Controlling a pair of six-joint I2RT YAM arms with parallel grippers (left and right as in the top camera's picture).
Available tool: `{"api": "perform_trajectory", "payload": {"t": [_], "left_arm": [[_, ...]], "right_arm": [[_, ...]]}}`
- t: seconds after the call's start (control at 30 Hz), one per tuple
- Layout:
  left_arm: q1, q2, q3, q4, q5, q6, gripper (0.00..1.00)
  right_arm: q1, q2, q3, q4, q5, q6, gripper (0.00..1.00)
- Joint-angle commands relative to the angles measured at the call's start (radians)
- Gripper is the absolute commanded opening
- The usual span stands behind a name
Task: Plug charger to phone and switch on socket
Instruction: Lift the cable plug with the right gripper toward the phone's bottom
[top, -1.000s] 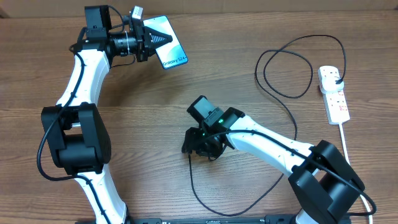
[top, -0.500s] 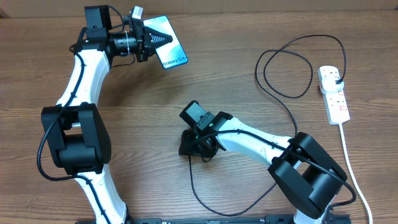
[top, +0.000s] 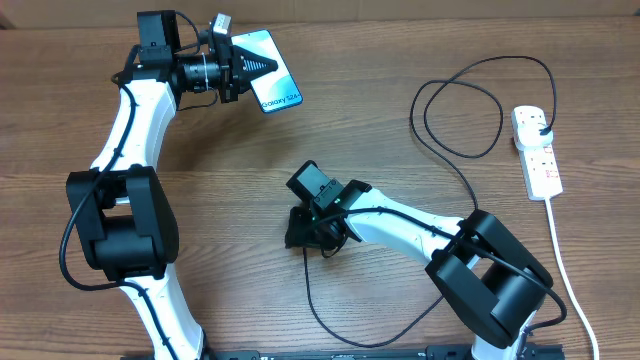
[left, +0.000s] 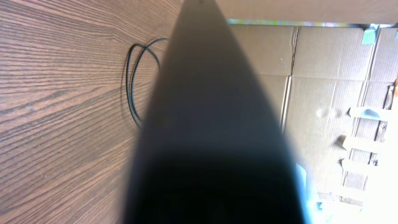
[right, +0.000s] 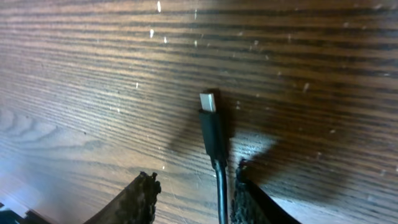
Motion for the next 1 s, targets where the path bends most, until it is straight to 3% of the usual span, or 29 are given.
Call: {"api": "perform_trajectory", "payload": {"t": [0.0, 0.07, 0.13, 0.3, 0.33, 0.5, 0.7, 0.97], "left_arm": [[-0.006, -0.001, 0.013, 0.004, 0.044, 0.023, 0.04], [-0.006, -0.001, 0.013, 0.004, 0.044, 0.023, 0.04], [-0.006, -0.001, 0.013, 0.003, 0.044, 0.023, 0.04], [-0.007, -0.001, 0.013, -0.004, 0.051, 0.026, 0.04], [-0.007, -0.001, 0.013, -0.002, 0.076, 0.031, 0.04], [-0.017, -0.001, 0.013, 0.014, 0.239, 0.117, 0.04], [-0.047, -0.001, 0.013, 0.006, 0.297, 0.158, 0.04], [-0.1, -0.001, 0.013, 0.05, 0.298, 0.161, 0.04]], "right_arm": [[0.003, 0.054, 0.018, 0.002, 0.013, 0.032, 0.36], [0.003, 0.067, 0.018, 0.002, 0.005, 0.044, 0.27], [0.0, 0.069, 0.018, -0.002, -0.003, 0.053, 0.04], [-0.071, 0.048, 0.018, -0.021, -0.188, -0.032, 0.04], [-0.128, -0.006, 0.018, -0.037, -0.26, -0.111, 0.04], [-0.164, -0.21, 0.018, -0.01, -0.329, -0.217, 0.04], [-0.191, -0.34, 0.018, 0.03, -0.435, -0.218, 0.04], [-0.292, -0.349, 0.018, 0.121, -0.599, -0.266, 0.04]]}}
